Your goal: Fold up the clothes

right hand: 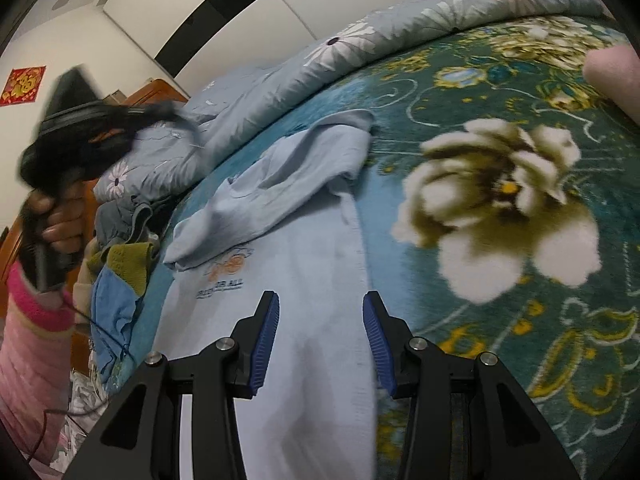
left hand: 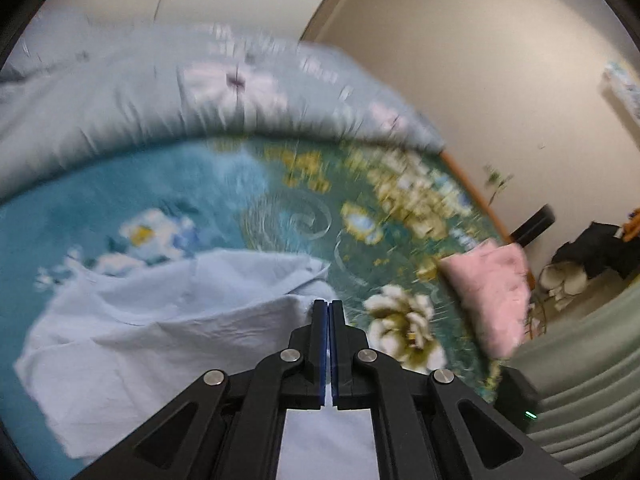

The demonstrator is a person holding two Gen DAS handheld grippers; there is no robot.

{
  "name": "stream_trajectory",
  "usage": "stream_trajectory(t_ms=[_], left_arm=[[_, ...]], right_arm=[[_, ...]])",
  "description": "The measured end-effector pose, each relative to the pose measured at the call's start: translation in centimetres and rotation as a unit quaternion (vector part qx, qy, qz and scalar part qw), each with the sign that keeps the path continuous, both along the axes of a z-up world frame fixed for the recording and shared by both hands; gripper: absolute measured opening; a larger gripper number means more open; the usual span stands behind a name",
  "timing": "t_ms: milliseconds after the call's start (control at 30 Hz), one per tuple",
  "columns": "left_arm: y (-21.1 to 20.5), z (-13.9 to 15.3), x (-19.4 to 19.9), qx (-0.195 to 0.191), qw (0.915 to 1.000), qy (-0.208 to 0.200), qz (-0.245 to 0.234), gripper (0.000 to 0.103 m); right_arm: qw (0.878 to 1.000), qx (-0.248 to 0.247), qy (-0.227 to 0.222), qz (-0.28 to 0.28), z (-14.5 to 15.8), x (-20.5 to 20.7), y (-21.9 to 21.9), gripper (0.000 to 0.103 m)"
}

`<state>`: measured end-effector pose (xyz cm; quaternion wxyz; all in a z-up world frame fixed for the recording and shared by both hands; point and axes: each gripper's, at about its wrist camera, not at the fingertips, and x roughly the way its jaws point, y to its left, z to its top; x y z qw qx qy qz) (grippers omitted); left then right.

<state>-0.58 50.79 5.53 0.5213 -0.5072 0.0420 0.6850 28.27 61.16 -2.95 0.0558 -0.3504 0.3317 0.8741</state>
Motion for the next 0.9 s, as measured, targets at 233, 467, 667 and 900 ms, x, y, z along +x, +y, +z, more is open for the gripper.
stream_trajectory(t_ms=[233, 467, 667, 900], left_arm=[[5.0, -7.6, -0.1, -0.055, 0.9977, -0.037, 0.012, 0.001], [3.0, -6.6, 1.1, -0.037, 0.9979, -0.047, -0.025, 0.045], [-7.4, -2.5, -0.5, -0.026, 0.998, 0.05, 0.029, 0.065], [-19.7, -6.3, -4.5, -0.114, 0.9676, 0.106, 0.199, 0.066]], right_arm=[[1.0, -0.001, -0.015, -0.015, -0.9, 1.1, 1.5, 0.045], [1.0, 0.016, -0.021, -0.009, 0.2, 0.2, 1.3, 0.045], [0.999, 0.04, -0.004, 0.016, 2.8, -3.8, 1.0, 0.045], [0.997, 0.057, -0.026, 0.041, 2.3, -13.0, 1.2, 0.045]])
